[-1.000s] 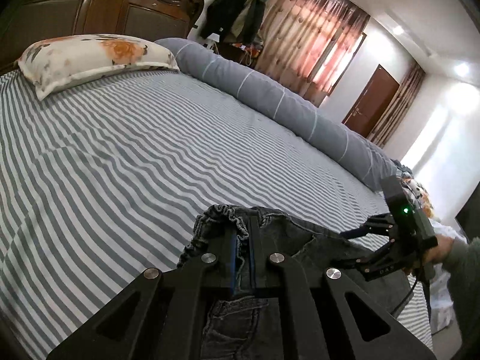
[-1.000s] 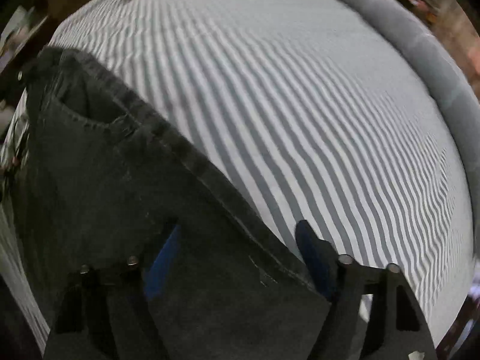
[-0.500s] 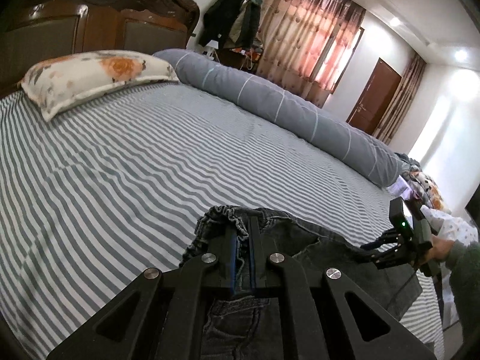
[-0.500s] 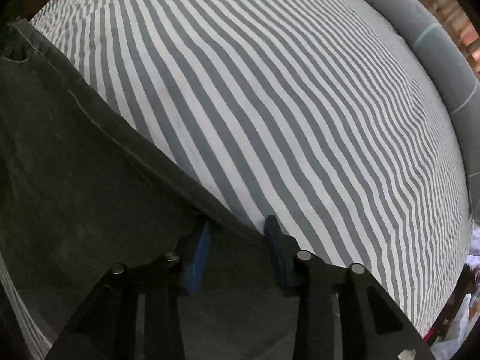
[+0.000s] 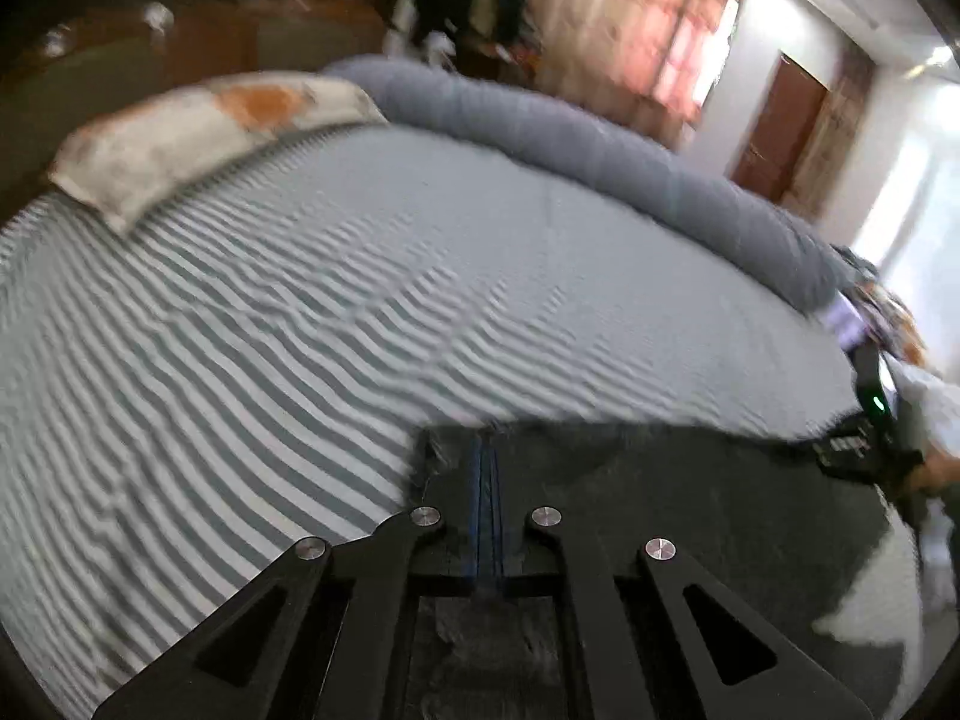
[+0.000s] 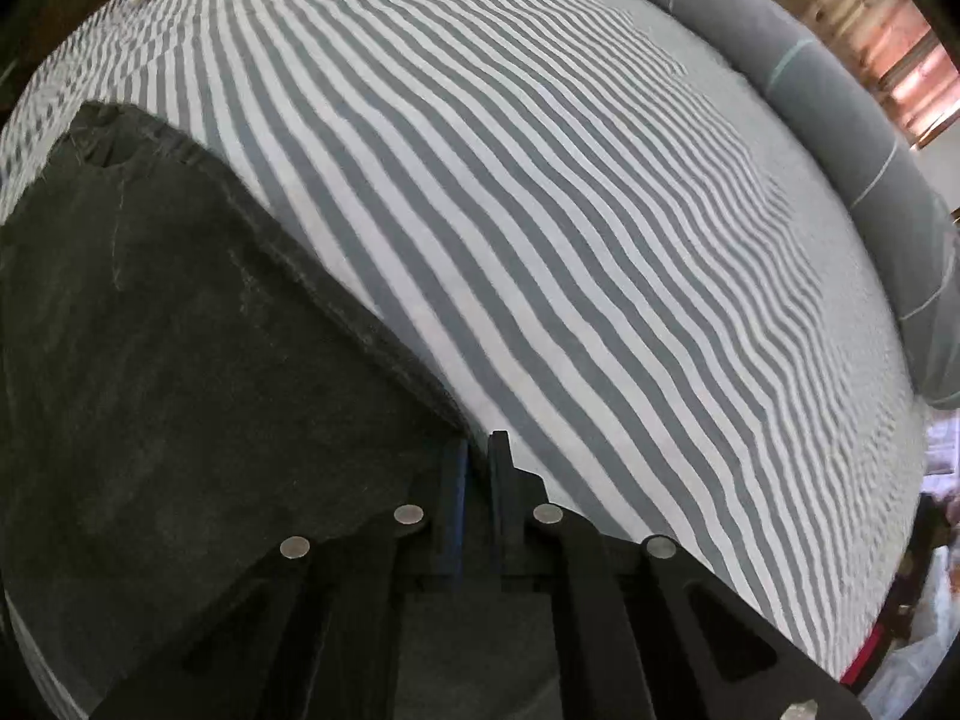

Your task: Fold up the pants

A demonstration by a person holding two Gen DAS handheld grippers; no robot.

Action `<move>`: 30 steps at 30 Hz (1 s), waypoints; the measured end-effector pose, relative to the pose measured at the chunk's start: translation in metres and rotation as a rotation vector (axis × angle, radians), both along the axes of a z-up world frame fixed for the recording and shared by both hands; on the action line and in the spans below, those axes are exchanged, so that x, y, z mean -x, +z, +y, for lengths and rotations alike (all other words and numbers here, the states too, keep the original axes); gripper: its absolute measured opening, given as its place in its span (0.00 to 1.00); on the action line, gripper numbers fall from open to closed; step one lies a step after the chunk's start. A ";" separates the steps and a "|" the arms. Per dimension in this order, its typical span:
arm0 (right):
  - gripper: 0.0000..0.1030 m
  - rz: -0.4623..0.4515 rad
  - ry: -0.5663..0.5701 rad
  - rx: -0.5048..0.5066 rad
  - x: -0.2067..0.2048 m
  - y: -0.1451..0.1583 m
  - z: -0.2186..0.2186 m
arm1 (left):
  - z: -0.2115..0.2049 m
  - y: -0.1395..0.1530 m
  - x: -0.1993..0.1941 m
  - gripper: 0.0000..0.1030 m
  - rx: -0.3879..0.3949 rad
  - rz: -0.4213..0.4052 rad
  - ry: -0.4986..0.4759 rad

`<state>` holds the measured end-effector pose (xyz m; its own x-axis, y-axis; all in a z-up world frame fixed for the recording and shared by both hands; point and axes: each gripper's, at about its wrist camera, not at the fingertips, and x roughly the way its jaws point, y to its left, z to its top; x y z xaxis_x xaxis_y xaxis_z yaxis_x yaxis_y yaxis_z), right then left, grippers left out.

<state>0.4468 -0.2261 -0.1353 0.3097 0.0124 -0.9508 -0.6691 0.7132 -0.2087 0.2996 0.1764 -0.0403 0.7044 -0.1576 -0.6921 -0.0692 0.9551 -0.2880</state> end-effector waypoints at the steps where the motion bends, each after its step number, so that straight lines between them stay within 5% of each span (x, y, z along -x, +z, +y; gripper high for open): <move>1: 0.05 0.001 -0.002 0.015 0.006 0.000 0.000 | 0.001 -0.005 -0.002 0.04 0.021 0.033 -0.027; 4: 0.05 -0.009 -0.008 0.029 0.017 0.000 0.003 | 0.003 -0.017 -0.005 0.09 0.052 0.100 -0.067; 7: 0.05 -0.033 -0.041 0.021 0.021 0.001 0.011 | 0.011 -0.028 -0.011 0.38 0.069 0.119 -0.070; 9: 0.05 -0.045 -0.050 0.022 0.015 0.005 0.020 | 0.018 -0.038 -0.020 0.44 0.096 0.134 -0.074; 13: 0.05 -0.055 -0.054 0.033 0.016 0.008 0.027 | 0.025 -0.053 -0.032 0.44 0.189 0.176 -0.108; 28: 0.05 -0.052 -0.097 0.013 0.003 -0.006 0.031 | 0.012 -0.079 -0.082 0.44 0.212 0.195 -0.096; 30: 0.05 -0.058 -0.105 0.002 0.001 -0.007 0.030 | 0.011 -0.078 -0.082 0.24 0.195 0.183 -0.097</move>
<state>0.4458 -0.1964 -0.1421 0.3635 -0.0246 -0.9313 -0.5776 0.7784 -0.2460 0.3818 0.1874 -0.1188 0.5454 -0.3609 -0.7565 -0.0484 0.8875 -0.4583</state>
